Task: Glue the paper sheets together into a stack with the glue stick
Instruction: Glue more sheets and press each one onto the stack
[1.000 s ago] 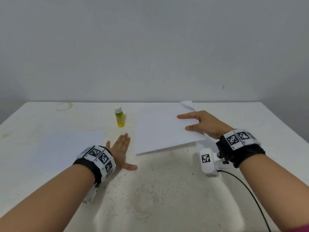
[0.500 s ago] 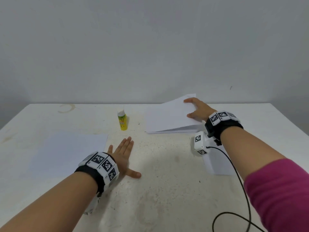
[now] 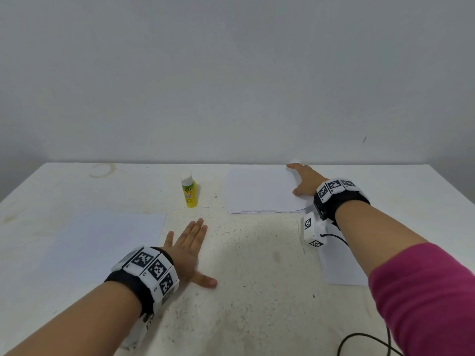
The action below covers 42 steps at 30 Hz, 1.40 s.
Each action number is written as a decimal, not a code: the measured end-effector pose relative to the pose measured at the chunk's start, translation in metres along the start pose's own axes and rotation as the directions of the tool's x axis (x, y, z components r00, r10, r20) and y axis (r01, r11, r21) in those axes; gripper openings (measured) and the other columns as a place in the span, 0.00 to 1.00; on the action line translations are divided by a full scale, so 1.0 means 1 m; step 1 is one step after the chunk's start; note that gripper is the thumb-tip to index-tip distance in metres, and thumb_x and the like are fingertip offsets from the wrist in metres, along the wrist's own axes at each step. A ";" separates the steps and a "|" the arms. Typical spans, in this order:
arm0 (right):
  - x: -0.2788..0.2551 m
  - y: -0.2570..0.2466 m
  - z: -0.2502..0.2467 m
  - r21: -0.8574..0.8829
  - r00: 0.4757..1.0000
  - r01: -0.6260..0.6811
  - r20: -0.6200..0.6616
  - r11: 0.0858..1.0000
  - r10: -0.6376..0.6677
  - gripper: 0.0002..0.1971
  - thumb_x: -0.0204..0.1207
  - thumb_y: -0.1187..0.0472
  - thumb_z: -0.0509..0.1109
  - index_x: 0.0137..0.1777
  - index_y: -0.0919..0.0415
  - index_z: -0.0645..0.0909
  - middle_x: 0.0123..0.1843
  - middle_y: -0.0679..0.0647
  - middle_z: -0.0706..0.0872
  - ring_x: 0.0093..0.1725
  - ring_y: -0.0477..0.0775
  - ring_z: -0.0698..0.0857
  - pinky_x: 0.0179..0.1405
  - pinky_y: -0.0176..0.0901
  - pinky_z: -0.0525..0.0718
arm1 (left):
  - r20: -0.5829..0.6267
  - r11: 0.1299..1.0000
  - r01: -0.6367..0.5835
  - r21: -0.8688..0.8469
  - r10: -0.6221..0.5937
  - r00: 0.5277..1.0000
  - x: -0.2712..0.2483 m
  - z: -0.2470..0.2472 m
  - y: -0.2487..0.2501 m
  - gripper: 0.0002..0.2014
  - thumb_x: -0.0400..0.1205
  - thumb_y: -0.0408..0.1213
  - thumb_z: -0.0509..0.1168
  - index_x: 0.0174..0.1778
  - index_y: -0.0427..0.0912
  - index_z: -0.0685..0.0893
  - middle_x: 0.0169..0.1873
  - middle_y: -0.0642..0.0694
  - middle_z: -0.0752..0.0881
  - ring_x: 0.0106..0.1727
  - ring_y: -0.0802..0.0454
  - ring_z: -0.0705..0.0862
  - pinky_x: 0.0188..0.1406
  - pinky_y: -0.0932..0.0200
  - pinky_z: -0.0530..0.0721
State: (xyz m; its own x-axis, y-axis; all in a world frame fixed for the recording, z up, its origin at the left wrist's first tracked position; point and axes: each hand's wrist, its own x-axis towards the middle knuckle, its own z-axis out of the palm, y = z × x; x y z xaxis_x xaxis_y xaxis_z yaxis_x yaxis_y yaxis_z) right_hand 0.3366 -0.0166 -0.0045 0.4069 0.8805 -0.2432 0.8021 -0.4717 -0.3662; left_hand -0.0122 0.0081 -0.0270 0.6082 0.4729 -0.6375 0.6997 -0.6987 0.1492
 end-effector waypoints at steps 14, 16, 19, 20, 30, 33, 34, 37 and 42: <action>0.011 -0.002 0.007 -0.301 0.997 -0.069 0.007 0.951 0.074 0.41 0.72 0.57 0.76 0.82 0.58 0.59 0.82 0.61 0.56 0.80 0.63 0.62 0.74 0.51 0.68 | 0.011 1.000 0.000 -0.002 0.000 1.000 0.001 0.000 -0.001 0.75 0.33 0.89 0.39 0.67 0.45 0.16 0.66 0.53 0.14 0.69 0.57 0.17 0.76 0.37 0.29; 0.012 -0.004 0.007 -0.374 0.995 -0.093 -0.004 0.923 0.098 0.40 0.73 0.55 0.75 0.82 0.57 0.60 0.85 0.60 0.49 0.81 0.65 0.57 0.74 0.54 0.68 | 0.013 1.000 0.004 -0.004 -0.004 1.000 0.002 0.000 -0.001 0.74 0.35 0.88 0.41 0.66 0.46 0.15 0.66 0.52 0.14 0.69 0.57 0.17 0.75 0.37 0.28; 0.017 -0.003 0.009 -0.425 0.994 -0.080 0.038 0.902 0.106 0.38 0.75 0.51 0.72 0.81 0.60 0.60 0.83 0.57 0.56 0.79 0.64 0.61 0.74 0.53 0.68 | 0.014 1.000 0.005 -0.005 -0.005 1.000 0.002 0.000 -0.001 0.74 0.37 0.88 0.42 0.66 0.46 0.15 0.66 0.53 0.13 0.69 0.57 0.17 0.75 0.37 0.28; 0.017 -0.003 0.008 -0.443 0.992 -0.079 0.053 0.893 0.114 0.37 0.75 0.49 0.72 0.80 0.61 0.61 0.80 0.57 0.60 0.78 0.65 0.64 0.74 0.55 0.69 | 0.015 1.000 0.004 -0.005 -0.004 1.000 0.001 0.000 -0.001 0.74 0.37 0.88 0.42 0.67 0.46 0.15 0.66 0.53 0.13 0.69 0.57 0.17 0.75 0.37 0.28; 0.018 -0.006 0.001 -0.557 0.990 -0.104 0.022 0.824 0.140 0.36 0.70 0.36 0.71 0.73 0.57 0.74 0.73 0.59 0.65 0.72 0.64 0.65 0.72 0.51 0.69 | 0.025 1.000 0.012 -0.008 -0.012 1.000 0.000 -0.001 0.000 0.72 0.38 0.87 0.43 0.66 0.46 0.15 0.66 0.52 0.13 0.69 0.57 0.17 0.75 0.37 0.28; 0.020 -0.013 -0.001 -0.552 0.985 -0.087 0.074 0.830 0.153 0.27 0.75 0.44 0.71 0.66 0.62 0.78 0.68 0.59 0.76 0.64 0.60 0.77 0.56 0.46 0.75 | 0.012 1.000 0.014 -0.008 -0.014 1.000 0.000 0.000 0.000 0.73 0.38 0.87 0.43 0.67 0.46 0.16 0.66 0.52 0.14 0.69 0.57 0.17 0.76 0.37 0.28; 0.020 -0.014 -0.002 -0.552 0.984 -0.089 0.082 0.829 0.160 0.25 0.74 0.45 0.72 0.62 0.63 0.79 0.66 0.58 0.78 0.58 0.58 0.79 0.51 0.45 0.76 | 0.007 1.000 0.018 -0.009 -0.018 1.000 0.000 0.000 0.000 0.73 0.38 0.87 0.43 0.68 0.45 0.16 0.67 0.53 0.14 0.69 0.57 0.18 0.76 0.38 0.28; 0.021 -0.008 0.000 -0.521 0.982 -0.073 0.111 0.851 0.152 0.16 0.71 0.53 0.74 0.52 0.63 0.79 0.58 0.56 0.79 0.50 0.57 0.79 0.43 0.42 0.74 | 0.001 1.000 0.023 -0.009 -0.023 1.000 0.000 0.001 0.000 0.75 0.37 0.86 0.43 0.70 0.45 0.17 0.67 0.53 0.15 0.70 0.58 0.18 0.76 0.38 0.28; 0.012 0.003 -0.007 -0.405 0.984 -0.104 0.090 0.908 0.153 0.21 0.83 0.50 0.60 0.72 0.58 0.75 0.76 0.54 0.74 0.74 0.57 0.72 0.70 0.45 0.70 | -0.010 1.000 0.021 -0.005 -0.021 1.000 0.001 0.002 -0.001 0.80 0.35 0.88 0.41 0.76 0.43 0.20 0.67 0.54 0.15 0.70 0.59 0.19 0.76 0.38 0.29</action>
State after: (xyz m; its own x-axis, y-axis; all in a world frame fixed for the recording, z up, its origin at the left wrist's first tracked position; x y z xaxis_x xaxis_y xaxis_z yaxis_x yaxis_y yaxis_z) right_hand 0.3475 -0.0075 -0.0019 0.4837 0.7902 -0.3763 0.8633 -0.5015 0.0566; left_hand -0.0129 0.0079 -0.0290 0.5969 0.4932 -0.6328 0.7142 -0.6860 0.1390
